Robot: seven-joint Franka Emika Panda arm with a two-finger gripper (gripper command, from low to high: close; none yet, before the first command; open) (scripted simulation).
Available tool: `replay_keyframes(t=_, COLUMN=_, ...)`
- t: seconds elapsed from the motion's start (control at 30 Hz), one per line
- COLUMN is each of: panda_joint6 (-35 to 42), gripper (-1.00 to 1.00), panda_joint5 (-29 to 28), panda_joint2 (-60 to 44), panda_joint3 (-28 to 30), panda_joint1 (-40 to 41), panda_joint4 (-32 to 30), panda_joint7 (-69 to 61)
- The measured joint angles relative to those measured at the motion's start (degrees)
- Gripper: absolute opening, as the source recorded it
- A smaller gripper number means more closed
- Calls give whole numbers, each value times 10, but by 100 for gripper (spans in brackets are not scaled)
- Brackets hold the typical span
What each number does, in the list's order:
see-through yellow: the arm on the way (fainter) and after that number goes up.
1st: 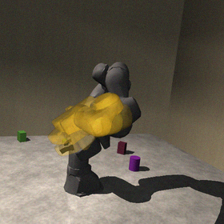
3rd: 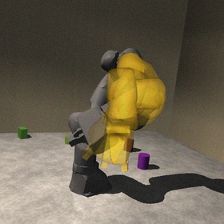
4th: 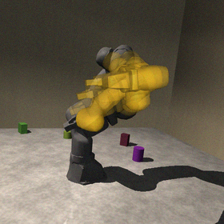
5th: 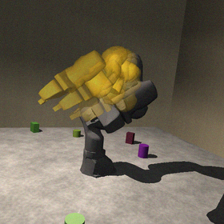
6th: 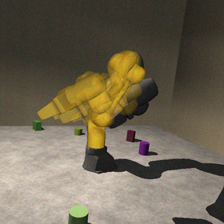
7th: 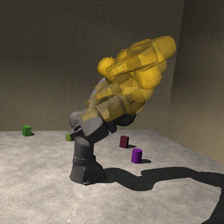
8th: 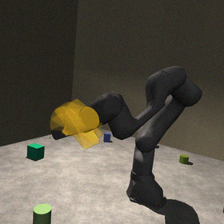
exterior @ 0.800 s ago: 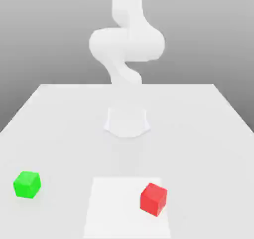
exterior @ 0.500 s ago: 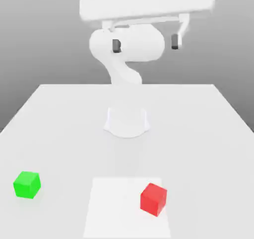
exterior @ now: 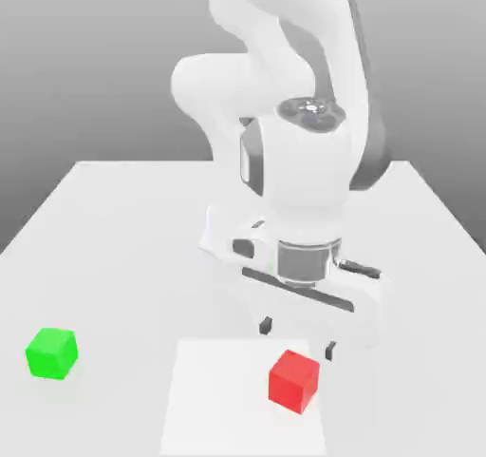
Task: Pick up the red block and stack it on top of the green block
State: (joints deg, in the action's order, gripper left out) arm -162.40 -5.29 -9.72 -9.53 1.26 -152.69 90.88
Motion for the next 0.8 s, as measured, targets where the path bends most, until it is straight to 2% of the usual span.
replay_keyframes(t=0.07, panda_joint6=-34, gripper=0, panda_joint5=-21, panda_joint2=-42, panda_joint3=19, panda_joint1=-14, panda_joint4=6, panda_joint7=17)
replay_keyframes(t=0.1, panda_joint6=-51, gripper=-100, panda_joint5=-29, panda_joint2=-61, panda_joint3=29, panda_joint1=-23, panda_joint4=9, panda_joint7=23)
replay_keyframes(t=0.33, panda_joint6=-55, gripper=-100, panda_joint5=-32, panda_joint2=-66, panda_joint3=31, panda_joint1=-24, panda_joint4=9, panda_joint7=25)
replay_keyframes(t=0.53, panda_joint6=34, gripper=-100, panda_joint5=27, panda_joint2=41, panda_joint3=4, panda_joint1=-5, panda_joint4=-7, panda_joint7=-22)
replay_keyframes(t=0.8, panda_joint6=79, gripper=-100, panda_joint5=45, panda_joint2=66, panda_joint3=73, panda_joint1=159, panda_joint4=13, panda_joint7=-205)
